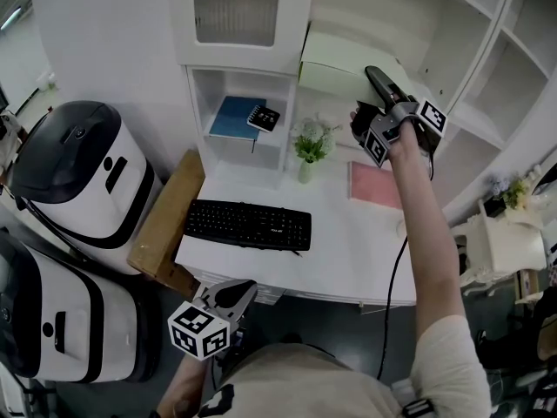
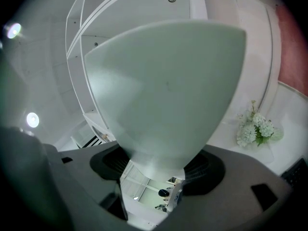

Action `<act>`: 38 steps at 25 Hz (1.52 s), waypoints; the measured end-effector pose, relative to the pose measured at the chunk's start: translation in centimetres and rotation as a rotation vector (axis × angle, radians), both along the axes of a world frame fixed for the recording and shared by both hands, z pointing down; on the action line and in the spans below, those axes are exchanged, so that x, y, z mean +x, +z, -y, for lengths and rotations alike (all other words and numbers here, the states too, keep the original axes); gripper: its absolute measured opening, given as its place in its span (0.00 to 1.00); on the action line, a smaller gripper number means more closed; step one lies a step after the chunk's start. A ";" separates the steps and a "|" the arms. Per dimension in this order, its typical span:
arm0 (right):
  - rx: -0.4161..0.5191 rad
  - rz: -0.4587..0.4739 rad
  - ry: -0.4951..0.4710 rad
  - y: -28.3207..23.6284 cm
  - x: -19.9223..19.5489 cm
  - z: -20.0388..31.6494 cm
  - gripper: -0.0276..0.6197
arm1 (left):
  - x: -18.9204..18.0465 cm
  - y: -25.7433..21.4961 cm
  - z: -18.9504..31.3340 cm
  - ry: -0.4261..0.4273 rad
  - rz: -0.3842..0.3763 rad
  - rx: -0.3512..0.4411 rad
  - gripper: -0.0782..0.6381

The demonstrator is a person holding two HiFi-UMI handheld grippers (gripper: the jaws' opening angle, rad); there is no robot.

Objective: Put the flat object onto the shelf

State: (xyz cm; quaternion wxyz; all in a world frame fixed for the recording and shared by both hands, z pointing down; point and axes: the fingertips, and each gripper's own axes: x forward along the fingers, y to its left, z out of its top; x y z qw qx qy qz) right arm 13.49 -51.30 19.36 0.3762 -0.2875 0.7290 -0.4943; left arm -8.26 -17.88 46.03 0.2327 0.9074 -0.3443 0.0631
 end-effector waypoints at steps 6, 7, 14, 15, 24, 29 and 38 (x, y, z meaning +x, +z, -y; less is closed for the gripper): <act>0.008 -0.011 -0.030 -0.2 0.1 0.5 0.54 | 0.2 0.0 0.4 -0.003 0.002 -0.006 0.13; 0.010 -0.015 -0.034 -0.2 0.0 0.4 0.54 | 0.2 0.0 0.4 -0.002 0.003 -0.006 0.13; 0.025 -0.032 -0.059 -0.1 -0.1 0.5 0.55 | 1.0 0.0 0.8 0.006 -0.001 -0.005 0.13; 0.026 -0.034 -0.061 -0.1 -0.1 0.5 0.55 | 1.1 -0.1 0.8 0.007 -0.003 -0.004 0.13; 0.108 -0.114 -0.079 -0.2 -0.4 0.1 0.57 | 1.4 0.1 0.6 0.001 0.003 -0.004 0.13; 0.182 -0.193 -0.100 -0.4 -0.8 -0.3 0.61 | 1.4 0.0 0.6 -0.007 0.009 -0.009 0.13; 0.322 -0.384 -0.132 -0.3 -1.3 -1.7 0.66 | 1.8 0.4 0.3 -0.003 0.048 -0.015 0.13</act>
